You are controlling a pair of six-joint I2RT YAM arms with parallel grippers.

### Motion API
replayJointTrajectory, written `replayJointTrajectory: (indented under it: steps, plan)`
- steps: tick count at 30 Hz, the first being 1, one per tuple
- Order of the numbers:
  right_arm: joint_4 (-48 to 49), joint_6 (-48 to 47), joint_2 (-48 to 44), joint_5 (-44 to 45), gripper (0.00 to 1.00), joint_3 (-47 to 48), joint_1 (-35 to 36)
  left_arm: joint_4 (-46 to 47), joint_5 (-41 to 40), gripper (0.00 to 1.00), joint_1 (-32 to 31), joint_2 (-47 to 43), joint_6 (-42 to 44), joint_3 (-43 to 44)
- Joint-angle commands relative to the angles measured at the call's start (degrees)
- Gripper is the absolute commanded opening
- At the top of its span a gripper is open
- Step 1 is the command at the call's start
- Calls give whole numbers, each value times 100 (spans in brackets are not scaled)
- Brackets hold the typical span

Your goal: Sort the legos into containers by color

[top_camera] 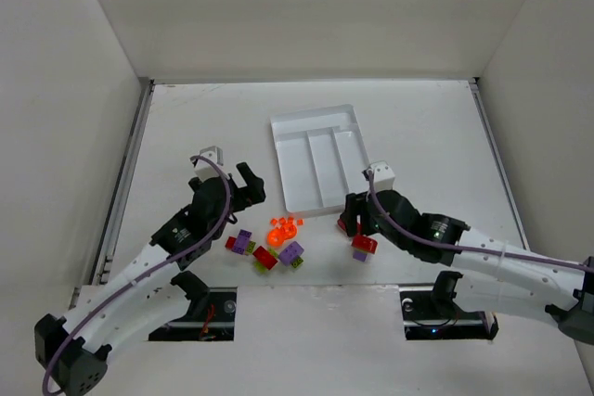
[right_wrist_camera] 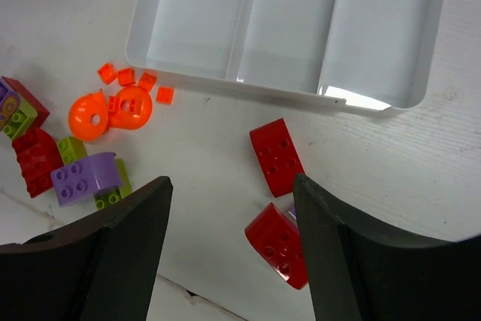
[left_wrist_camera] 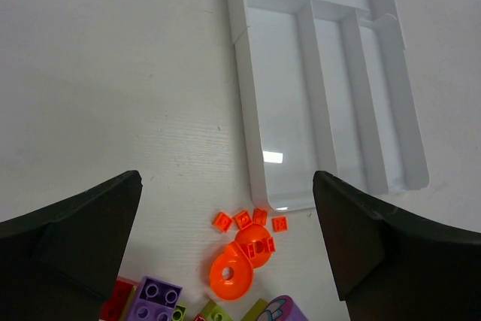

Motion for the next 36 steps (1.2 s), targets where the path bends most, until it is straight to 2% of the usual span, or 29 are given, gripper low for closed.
replayJointTrajectory:
  steps: [1,3,5,6,9,12,14,15,16,17,18,19,20,21,24,26,30,33,36]
  plan:
    - [105,-34,-227,76,71,64,-125,396,56,100,182,117,-281,-122]
    - [-26,28,-289,93,62,29,-178,624,109,100,235,134,-282,-165]
    - [-123,116,-298,93,41,-15,-205,1036,48,100,262,143,-246,-279]
    - [-167,151,-263,85,34,2,-213,1256,21,100,297,143,-238,-332]
    - [-290,151,17,23,25,125,-275,2064,13,100,289,108,-141,-543]
    - [-527,72,386,41,26,257,-336,2576,-111,100,227,55,-202,-658]
    - [-712,-50,633,32,35,345,-389,2655,-119,100,183,90,-168,-632]
    - [-747,-112,677,23,45,380,-389,2664,-94,100,183,169,-124,-597]
    - [-747,-173,695,23,57,407,-398,2673,-15,94,183,274,-27,-562]
    - [-695,-209,695,6,67,407,-415,2673,125,74,209,397,139,-509]
    - [-616,-253,721,-64,72,407,-450,2612,266,48,253,511,323,-439]
    - [-537,-340,782,-160,75,398,-538,2551,398,29,305,625,438,-386]
    - [-476,-437,905,-283,75,407,-643,2463,460,18,358,696,457,-342]
    - [-449,-490,1045,-398,76,450,-749,2454,530,13,393,740,422,-350]
    - [-274,-657,1485,-679,75,556,-872,2803,522,14,376,732,387,-630]
    - [-159,-762,1626,-802,76,583,-881,3033,566,21,411,715,378,-815]
    - [122,-939,1916,-1180,76,574,-1066,3165,549,45,429,802,360,-921]
    - [316,-991,2171,-1356,76,574,-1206,3279,540,48,464,846,369,-1000]
    - [465,-1000,2443,-1418,72,600,-1198,3437,610,53,473,846,430,-1106]
